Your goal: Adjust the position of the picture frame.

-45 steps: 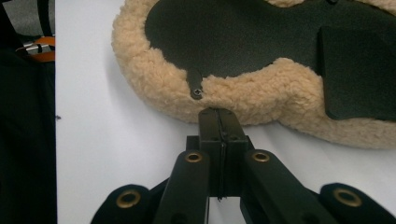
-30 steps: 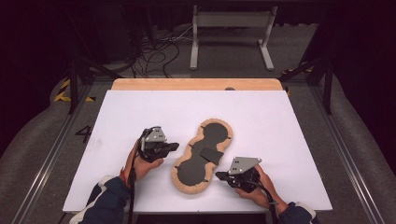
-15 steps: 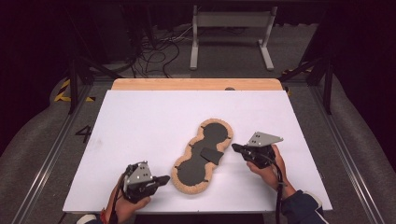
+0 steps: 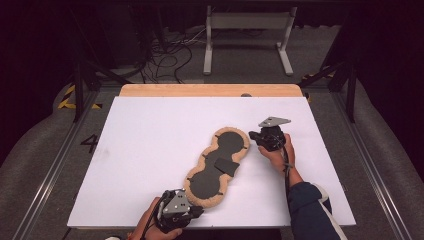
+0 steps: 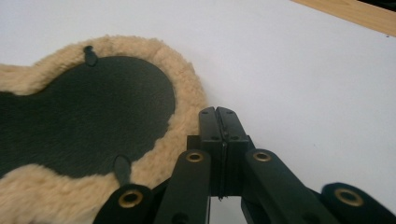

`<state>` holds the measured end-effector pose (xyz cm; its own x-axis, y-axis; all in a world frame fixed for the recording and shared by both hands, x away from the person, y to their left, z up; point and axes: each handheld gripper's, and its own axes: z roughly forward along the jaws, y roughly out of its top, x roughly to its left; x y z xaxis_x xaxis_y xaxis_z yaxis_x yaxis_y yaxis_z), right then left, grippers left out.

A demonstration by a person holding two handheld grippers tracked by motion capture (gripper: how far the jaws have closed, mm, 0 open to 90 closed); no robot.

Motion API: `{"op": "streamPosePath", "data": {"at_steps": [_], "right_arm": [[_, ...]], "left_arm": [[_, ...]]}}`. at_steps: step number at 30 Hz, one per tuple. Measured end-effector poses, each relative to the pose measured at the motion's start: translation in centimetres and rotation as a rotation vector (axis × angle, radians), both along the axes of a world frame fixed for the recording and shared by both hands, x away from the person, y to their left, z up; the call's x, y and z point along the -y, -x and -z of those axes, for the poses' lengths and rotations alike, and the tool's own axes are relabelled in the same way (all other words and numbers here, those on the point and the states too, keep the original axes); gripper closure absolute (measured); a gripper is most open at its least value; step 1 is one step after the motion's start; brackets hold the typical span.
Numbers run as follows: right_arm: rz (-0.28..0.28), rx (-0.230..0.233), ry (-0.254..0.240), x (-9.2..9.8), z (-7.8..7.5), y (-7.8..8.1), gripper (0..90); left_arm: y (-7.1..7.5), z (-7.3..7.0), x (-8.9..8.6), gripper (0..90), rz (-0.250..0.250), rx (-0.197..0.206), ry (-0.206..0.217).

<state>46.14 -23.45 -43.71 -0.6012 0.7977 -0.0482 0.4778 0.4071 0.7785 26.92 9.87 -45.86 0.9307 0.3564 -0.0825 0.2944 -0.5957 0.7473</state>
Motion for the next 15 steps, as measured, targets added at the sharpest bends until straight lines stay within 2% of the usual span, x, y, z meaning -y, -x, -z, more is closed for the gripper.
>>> {"op": "streamPosePath", "data": {"at_steps": [4,10,15], "right_arm": [[-0.005,-0.004,0.029,-0.8,0.4,-1.0,90.0],[0.0,-0.02,0.032,-1.7,0.3,-2.2,90.0],[-0.001,-0.033,0.058,-2.1,0.5,-2.9,90.0]], "left_arm": [[-0.2,0.4,0.3,85.4,-0.022,0.008,-0.023],[-0.1,0.2,0.2,89.3,-0.041,0.03,-0.027],[-0.1,0.0,0.0,89.8,-0.059,0.044,-0.029]]}}
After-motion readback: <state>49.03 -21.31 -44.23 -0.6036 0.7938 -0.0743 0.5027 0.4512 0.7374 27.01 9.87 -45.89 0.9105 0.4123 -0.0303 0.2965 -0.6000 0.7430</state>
